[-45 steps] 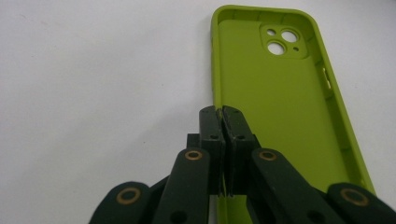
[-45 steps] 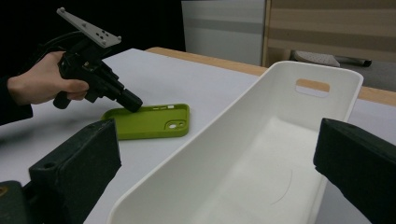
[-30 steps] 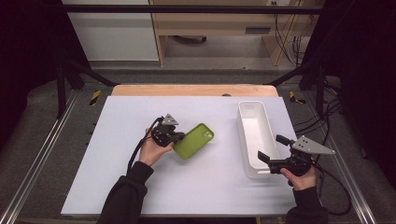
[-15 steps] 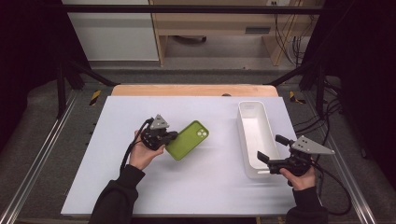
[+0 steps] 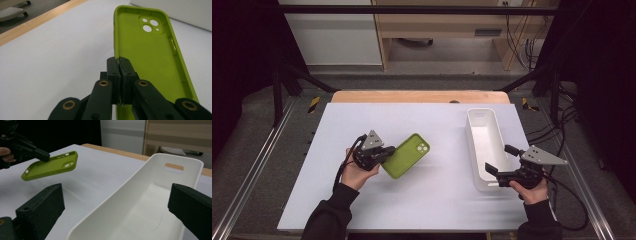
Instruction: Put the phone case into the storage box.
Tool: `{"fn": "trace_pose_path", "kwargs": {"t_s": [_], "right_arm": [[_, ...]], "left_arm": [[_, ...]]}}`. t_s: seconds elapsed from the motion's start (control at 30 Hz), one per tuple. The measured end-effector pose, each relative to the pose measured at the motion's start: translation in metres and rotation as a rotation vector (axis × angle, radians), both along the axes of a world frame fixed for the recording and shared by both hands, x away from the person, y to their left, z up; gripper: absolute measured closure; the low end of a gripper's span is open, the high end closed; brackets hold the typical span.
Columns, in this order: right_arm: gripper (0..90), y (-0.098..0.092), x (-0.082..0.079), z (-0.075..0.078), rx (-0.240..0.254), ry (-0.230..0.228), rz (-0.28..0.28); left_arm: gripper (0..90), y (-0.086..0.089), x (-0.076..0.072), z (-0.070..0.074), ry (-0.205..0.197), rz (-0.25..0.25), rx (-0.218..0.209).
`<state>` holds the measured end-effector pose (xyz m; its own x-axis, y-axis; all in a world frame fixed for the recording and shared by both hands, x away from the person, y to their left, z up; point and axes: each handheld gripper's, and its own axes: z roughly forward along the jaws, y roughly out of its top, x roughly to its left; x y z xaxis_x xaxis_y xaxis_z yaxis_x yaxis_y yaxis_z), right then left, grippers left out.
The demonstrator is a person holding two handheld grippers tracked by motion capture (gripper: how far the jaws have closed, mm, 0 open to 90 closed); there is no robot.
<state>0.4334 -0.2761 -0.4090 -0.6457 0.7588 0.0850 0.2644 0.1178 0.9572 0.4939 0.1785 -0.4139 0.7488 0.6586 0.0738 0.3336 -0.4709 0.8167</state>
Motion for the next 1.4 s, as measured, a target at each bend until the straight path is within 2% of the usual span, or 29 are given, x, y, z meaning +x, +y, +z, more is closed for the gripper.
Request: {"fn": "trace_pose_path", "kwargs": {"t_s": [0.47,0.9,1.4], "right_arm": [[1.2,0.017,-0.001,0.006,-0.033,0.016,0.042],[1.3,0.04,-0.003,0.01,-0.058,0.037,0.097],[1.2,0.057,-0.003,0.012,-0.081,0.062,0.126]], "left_arm": [[87.8,0.007,-0.018,0.004,-0.031,-0.004,-0.022],[87.8,-0.006,-0.028,0.005,-0.041,-0.051,-0.01],[87.8,-0.021,-0.039,0.01,-0.063,-0.099,-0.003]]}}
